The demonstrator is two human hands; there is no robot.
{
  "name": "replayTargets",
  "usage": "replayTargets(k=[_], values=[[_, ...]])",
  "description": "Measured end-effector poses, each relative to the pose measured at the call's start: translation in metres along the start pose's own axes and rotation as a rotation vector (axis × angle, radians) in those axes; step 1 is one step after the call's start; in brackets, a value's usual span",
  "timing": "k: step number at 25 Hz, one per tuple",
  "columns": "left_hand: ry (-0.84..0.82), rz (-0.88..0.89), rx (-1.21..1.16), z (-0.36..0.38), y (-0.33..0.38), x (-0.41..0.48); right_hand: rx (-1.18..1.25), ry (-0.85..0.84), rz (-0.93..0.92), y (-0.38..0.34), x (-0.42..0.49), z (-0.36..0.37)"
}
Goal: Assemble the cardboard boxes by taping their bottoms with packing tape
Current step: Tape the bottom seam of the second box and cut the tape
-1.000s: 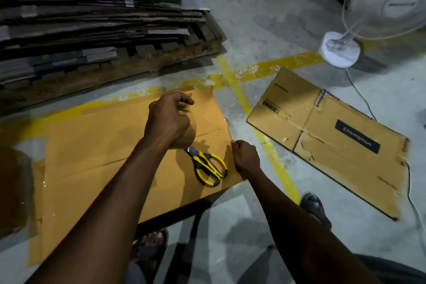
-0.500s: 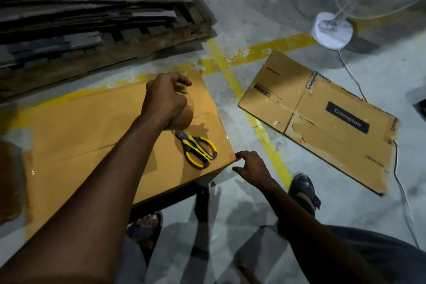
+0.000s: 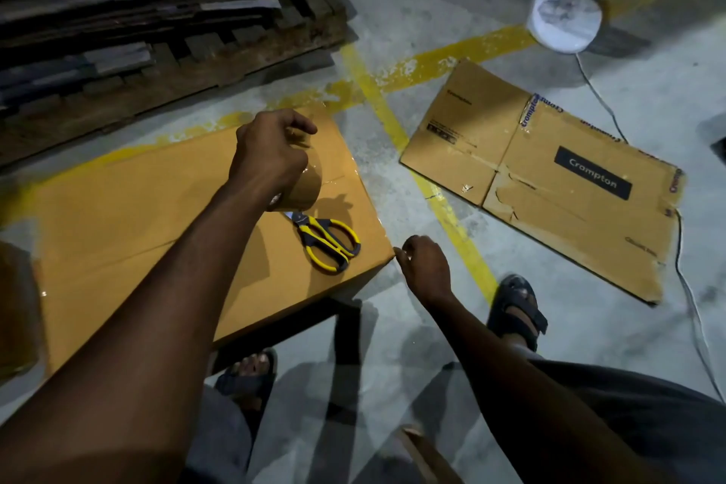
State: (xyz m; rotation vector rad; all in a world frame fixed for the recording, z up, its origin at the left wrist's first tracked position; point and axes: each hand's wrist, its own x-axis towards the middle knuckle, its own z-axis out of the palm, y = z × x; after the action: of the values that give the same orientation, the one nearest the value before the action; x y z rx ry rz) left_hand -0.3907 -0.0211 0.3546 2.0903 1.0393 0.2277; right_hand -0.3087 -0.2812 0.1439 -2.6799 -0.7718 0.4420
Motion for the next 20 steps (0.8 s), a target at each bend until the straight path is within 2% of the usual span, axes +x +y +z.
replayTargets(k=[6, 12, 16, 20], values=[[-0.004, -0.008, 0.000, 0.000, 0.004, -0.002, -0.030, -0.046, -0.050, -0.013, -0.014, 0.004], [0.002, -0.005, -0.003, -0.004, 0.002, -0.004, -0.314, -0.080, -0.081, -0.027, -0.006, 0.003], [0.029, -0.025, -0.006, -0.013, -0.003, -0.006, -0.254, -0.094, -0.054, -0.025, -0.003, 0.002], [0.038, -0.036, 0.005, -0.027, -0.013, -0.006, -0.176, -0.090, -0.163, -0.017, 0.001, 0.003]])
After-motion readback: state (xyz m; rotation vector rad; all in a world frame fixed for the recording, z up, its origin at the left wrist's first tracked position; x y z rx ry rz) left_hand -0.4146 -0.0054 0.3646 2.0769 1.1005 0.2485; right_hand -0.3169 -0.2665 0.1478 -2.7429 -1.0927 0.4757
